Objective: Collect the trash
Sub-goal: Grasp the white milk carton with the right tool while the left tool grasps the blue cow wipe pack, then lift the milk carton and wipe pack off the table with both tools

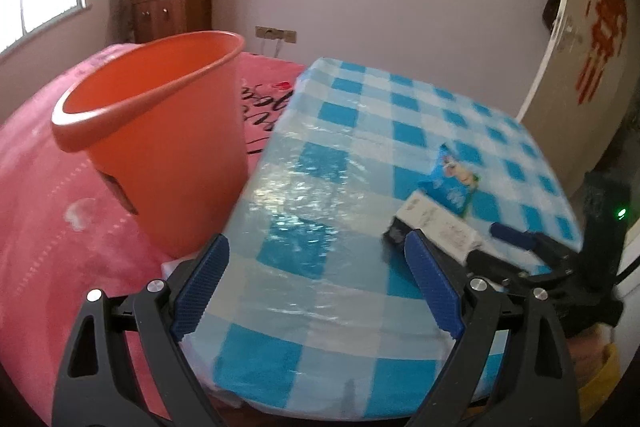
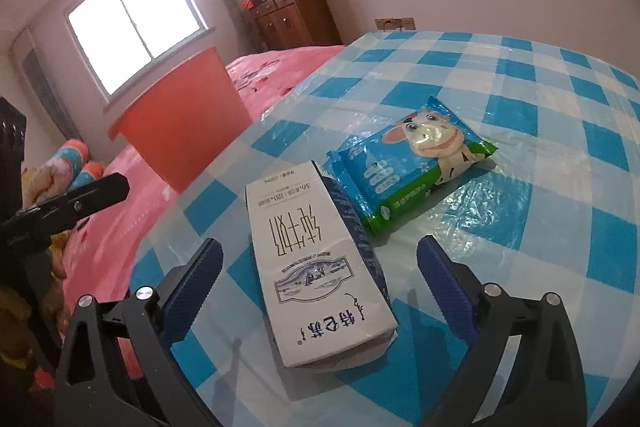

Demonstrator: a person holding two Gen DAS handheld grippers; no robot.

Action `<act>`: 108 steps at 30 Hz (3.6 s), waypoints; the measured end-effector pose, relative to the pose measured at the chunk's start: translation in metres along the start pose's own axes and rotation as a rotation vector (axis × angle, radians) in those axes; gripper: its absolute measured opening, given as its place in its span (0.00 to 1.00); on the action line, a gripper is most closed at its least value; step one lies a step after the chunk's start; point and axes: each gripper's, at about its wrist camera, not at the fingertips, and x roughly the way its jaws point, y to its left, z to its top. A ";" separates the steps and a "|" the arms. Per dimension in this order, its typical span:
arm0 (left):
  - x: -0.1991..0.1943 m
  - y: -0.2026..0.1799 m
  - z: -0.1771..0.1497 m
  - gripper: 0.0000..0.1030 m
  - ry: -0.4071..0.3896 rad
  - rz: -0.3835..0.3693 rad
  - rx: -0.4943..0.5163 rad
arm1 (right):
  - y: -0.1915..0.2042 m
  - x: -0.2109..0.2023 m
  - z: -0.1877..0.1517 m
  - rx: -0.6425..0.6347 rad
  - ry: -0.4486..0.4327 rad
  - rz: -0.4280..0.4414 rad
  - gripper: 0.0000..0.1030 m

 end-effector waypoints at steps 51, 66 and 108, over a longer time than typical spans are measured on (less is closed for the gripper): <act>0.134 -0.187 0.049 0.87 0.150 -0.111 0.417 | -0.132 -0.079 -0.007 0.274 -0.141 -0.278 0.64; 0.161 -0.182 0.047 0.55 0.210 -0.144 0.355 | -0.128 -0.062 -0.006 0.253 -0.109 -0.291 0.69; 0.118 -0.105 0.031 0.41 0.146 -0.249 0.226 | -0.091 -0.036 0.008 0.065 -0.050 -0.531 0.90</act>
